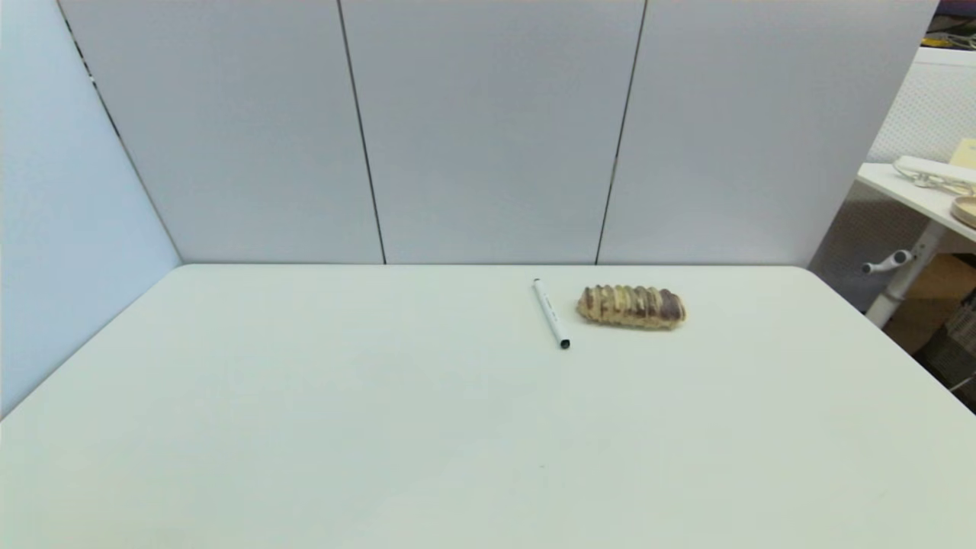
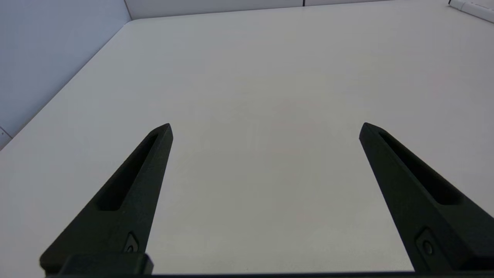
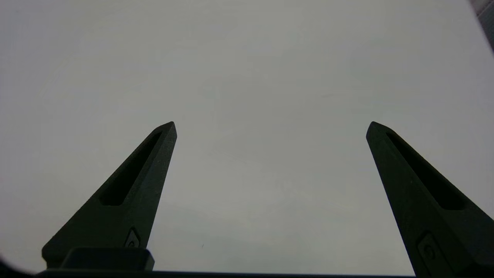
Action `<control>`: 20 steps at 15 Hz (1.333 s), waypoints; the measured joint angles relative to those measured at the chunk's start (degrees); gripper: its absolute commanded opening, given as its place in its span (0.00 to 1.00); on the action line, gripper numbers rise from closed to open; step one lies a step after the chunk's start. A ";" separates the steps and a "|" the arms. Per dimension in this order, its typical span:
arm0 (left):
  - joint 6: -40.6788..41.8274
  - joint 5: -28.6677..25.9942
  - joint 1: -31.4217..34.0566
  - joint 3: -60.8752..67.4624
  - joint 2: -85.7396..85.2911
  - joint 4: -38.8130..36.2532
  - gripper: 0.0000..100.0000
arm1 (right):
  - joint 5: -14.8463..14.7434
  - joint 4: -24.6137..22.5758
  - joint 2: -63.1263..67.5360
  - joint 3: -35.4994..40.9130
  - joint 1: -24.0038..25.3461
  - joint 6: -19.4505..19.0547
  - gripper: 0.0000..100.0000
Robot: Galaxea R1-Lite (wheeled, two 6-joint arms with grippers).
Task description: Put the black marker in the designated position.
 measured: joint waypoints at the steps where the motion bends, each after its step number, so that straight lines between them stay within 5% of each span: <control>1: 0.00 0.00 0.00 0.00 0.00 0.02 1.00 | -0.33 -3.78 -1.72 2.10 -0.40 -0.30 1.00; 5: -0.02 0.01 0.00 0.00 0.00 0.02 1.00 | -0.79 -7.97 -8.61 5.71 -1.18 -0.11 1.00; 20: -0.02 0.01 0.00 0.00 0.00 0.00 1.00 | -2.82 -7.88 -13.20 6.06 -1.29 7.19 1.00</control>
